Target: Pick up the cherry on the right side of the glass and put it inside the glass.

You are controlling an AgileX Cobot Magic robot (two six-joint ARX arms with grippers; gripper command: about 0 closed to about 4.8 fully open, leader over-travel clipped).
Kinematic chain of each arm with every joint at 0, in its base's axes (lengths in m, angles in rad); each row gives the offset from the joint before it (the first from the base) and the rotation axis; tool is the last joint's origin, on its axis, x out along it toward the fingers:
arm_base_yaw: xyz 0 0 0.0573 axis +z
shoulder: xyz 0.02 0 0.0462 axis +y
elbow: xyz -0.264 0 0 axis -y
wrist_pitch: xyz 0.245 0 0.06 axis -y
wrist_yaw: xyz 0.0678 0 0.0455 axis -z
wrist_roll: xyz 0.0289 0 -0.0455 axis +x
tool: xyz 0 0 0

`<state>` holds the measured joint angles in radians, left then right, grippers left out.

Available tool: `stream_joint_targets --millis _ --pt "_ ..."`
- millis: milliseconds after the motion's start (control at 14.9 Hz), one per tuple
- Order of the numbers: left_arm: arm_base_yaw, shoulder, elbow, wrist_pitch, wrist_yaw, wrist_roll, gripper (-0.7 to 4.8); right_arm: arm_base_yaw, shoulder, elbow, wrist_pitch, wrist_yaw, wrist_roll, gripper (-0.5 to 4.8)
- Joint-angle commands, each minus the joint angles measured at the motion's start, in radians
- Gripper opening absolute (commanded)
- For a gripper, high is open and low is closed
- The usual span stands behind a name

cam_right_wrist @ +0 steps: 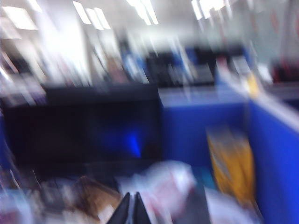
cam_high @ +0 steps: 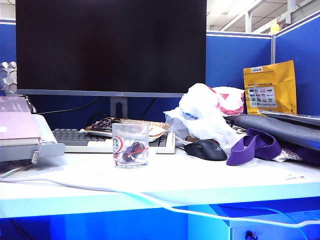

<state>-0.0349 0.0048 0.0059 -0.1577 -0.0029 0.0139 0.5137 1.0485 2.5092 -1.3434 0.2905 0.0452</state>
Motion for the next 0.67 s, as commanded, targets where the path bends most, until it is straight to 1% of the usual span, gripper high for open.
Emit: stream_joint_targets --millis 67,134,201,269,336,470,604,672 --pt "0.001 -0.003 0.0 -0.012 0.004 0.004 -0.05 -0.002 -0.219 -0.631 0.36 -0.005 -0.027 -0.01" --pt "0.001 -0.003 0.0 -0.012 0.004 0.004 -0.05 -0.004 -0.296 -0.848 0.497 -0.005 -0.027 -0.01" --pt "0.001 -0.003 0.0 -0.012 0.004 0.004 -0.05 -0.004 -0.326 -0.933 0.549 -0.005 -0.027 -0.01" --pt "0.001 -0.003 0.0 -0.012 0.004 0.004 -0.05 -0.004 -0.382 -1.098 0.64 -0.001 -0.025 -0.01" --pt "0.001 -0.003 0.0 -0.012 0.004 0.004 -0.05 -0.004 -0.417 -1.201 0.677 -0.001 -0.021 -0.01" --pt "0.001 -0.003 0.0 -0.012 0.004 0.004 -0.05 -0.014 -0.505 -1.47 0.68 -0.002 -0.022 -0.01" --pt "0.001 -0.003 0.0 -0.012 0.004 0.004 -0.05 -0.033 -0.571 -1.634 0.712 -0.014 -0.015 -0.01" --pt "0.001 -0.003 0.0 -0.012 0.004 0.004 -0.05 -0.046 -0.612 -1.719 0.748 -0.032 0.008 -0.01"
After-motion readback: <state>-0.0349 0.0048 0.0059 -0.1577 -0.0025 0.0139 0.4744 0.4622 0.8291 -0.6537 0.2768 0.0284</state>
